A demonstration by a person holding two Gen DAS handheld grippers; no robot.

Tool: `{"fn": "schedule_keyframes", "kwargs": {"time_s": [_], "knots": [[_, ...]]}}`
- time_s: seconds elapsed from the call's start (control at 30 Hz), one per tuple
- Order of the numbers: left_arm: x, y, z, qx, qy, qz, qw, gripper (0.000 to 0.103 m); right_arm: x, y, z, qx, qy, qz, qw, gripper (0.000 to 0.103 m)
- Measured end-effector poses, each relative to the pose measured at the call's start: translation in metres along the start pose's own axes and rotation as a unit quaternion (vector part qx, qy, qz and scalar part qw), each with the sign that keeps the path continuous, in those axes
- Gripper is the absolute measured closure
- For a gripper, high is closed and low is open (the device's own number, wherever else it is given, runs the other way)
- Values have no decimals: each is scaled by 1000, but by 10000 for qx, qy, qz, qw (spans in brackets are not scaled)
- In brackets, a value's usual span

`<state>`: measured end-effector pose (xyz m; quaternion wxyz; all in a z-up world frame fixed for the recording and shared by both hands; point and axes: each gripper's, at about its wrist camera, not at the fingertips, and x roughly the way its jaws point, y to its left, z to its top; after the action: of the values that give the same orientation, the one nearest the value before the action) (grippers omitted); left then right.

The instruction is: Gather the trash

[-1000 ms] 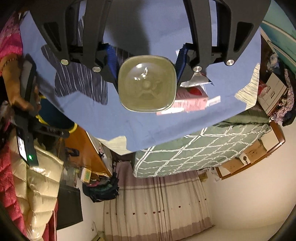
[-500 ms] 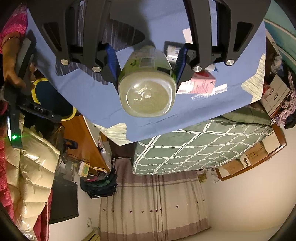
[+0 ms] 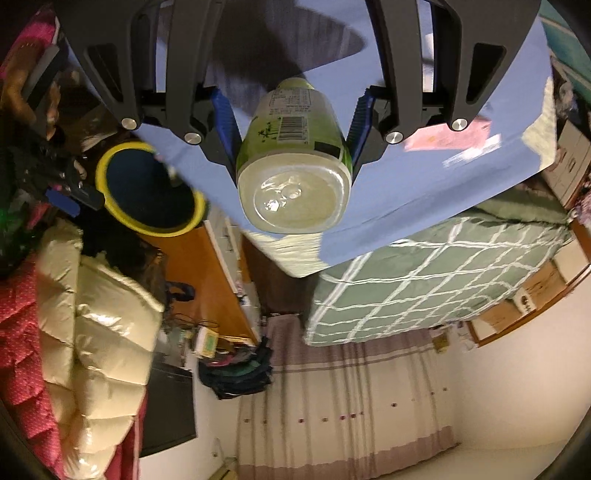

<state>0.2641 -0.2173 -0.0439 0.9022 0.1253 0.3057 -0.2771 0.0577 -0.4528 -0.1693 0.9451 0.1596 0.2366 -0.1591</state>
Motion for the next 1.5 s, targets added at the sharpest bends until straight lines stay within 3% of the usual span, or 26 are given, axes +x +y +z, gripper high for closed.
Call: {"fn": "schedule_keyframes", "kwargs": {"time_s": [0.4,0.67,0.7,0.73,0.77,0.9,1.03,1.23,1.33,1.5], "knots": [[47,-131,71,512,-218,-1036,9931,51,-35,-75,-3,349,-123,-581,9976,24],[106,-200,90,534,12,-1215,9912,50,-34,-99,-11,480,-52,-774,9958,24],[115,-204,89,453,124,-1192,9918,40,-34,-99,-12,499,-29,-773,9958,24],[117,-202,87,381,133,-1132,9928,14,-32,-100,-13,521,-3,-768,9957,23],[115,-199,85,261,49,-1042,9942,9,-31,-101,-14,536,21,-770,9956,23],[93,-173,74,157,-157,-751,9969,9,-25,-97,-17,557,95,-715,9958,23],[53,-116,52,-160,-409,-368,9984,9,-17,-85,-17,429,165,-584,9972,23],[-13,-9,-7,-827,-661,729,9917,6,3,-33,-15,-31,424,-47,9991,23],[-41,48,-44,-1157,-622,1468,9804,6,10,4,-11,-390,516,268,9975,23],[-75,141,-103,-1880,-427,2474,9495,6,19,74,-8,-1029,648,820,9892,22]]}}
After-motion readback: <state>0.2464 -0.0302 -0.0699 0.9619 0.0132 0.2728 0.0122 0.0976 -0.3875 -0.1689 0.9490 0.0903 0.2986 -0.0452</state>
